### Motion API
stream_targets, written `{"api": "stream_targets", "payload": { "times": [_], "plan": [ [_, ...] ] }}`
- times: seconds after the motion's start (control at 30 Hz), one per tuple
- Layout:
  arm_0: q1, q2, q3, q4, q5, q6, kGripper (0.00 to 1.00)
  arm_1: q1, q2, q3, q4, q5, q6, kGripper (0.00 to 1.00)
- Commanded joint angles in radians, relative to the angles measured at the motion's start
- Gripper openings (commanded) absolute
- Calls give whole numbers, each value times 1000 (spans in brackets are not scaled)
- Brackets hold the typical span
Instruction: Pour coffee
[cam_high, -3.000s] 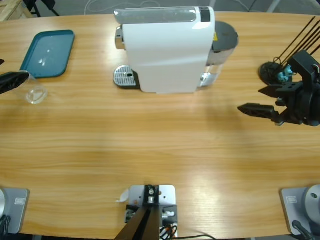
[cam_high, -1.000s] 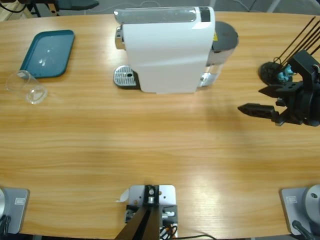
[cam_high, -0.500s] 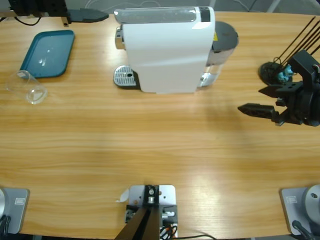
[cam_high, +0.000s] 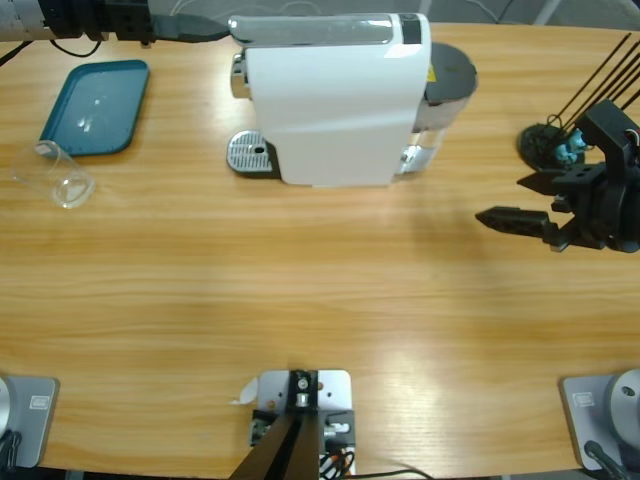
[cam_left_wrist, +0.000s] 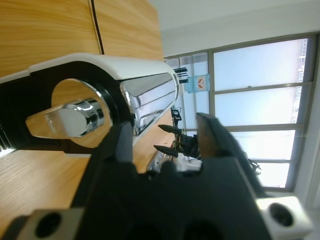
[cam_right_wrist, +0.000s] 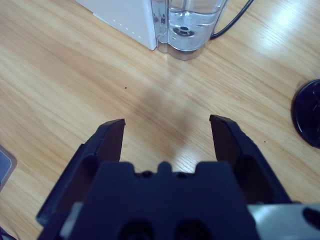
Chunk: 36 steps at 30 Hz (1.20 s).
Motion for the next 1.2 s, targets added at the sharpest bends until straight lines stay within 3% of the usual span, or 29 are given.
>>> {"api": "stream_targets", "payload": {
  "times": [0.03,0.57,0.6,0.63,0.67,0.9,0.97,1.1,1.13,1.2],
  "plan": [
    [-17,9,7,-27,-22,-9,0,8,5,10,10,-13,6,736],
    [-25,-50,-93,-24,-14,-28,0,8,7,10,8,-14,6,737],
    [-25,-63,-96,-18,5,-19,15,8,8,10,9,-14,6,735],
    [-27,-82,-102,5,33,0,145,8,8,10,8,-14,6,735],
    [-31,-108,-113,55,68,35,215,8,8,10,8,-14,6,737],
    [-125,-341,-281,686,615,506,297,8,6,10,8,-14,6,734],
    [-186,-377,-320,826,791,645,405,8,0,10,9,-15,6,736],
    [-315,-446,-293,913,1135,855,544,8,-12,10,10,-22,6,734],
    [-335,-470,-269,911,1182,886,549,8,-14,10,9,-27,10,735],
    [-338,-503,-222,895,1193,894,675,8,-12,11,-5,-41,25,741]
  ]
}}
